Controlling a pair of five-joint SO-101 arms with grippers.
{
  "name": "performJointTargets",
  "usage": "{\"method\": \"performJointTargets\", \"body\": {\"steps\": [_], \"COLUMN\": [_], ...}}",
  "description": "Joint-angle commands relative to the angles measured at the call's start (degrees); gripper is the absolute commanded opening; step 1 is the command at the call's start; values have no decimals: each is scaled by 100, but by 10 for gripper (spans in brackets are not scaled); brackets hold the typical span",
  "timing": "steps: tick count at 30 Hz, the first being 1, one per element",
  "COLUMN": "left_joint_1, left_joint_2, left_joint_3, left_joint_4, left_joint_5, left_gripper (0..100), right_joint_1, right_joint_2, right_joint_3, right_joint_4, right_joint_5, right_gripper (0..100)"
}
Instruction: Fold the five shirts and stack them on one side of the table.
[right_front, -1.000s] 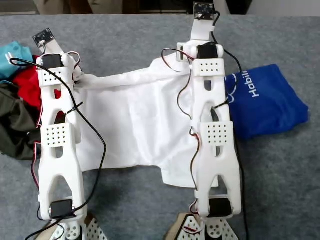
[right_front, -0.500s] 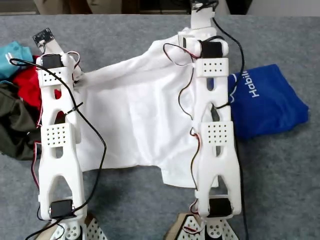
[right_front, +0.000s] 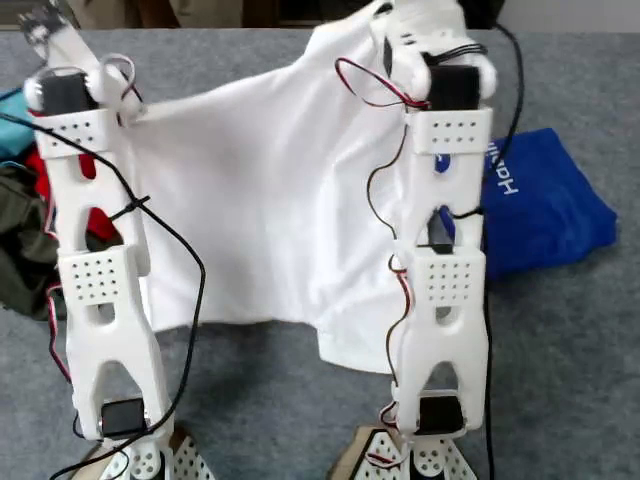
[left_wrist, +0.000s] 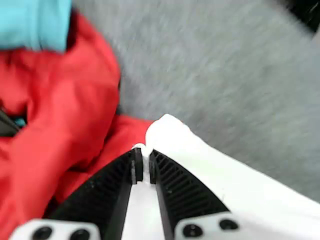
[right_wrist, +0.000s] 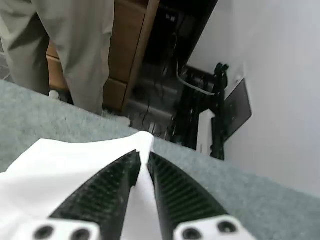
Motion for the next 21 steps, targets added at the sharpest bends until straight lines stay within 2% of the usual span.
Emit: {"method": "performJointTargets", "body": {"steps": [1,7,16,21], "left_joint_1": [-35,-26,26,-26], "left_joint_2": [-1130,-2862,-6176,-7688], "left_joint_3": [-202,580,3385,4510], "left_joint_4": [88,88,88,88], "left_joint_5": [-9,-9,-9,-18], "left_gripper": [18,18,18,18], "right_joint_1": [22,57,303,321], "right_joint_2": [-1156,-2396,-4180,-5086], "right_joint_3": [-295,-295,-286,-277], "right_joint_4": [325,897,1459,1670], "right_joint_5": [35,35,26,26], "right_gripper": [2,2,2,2]}}
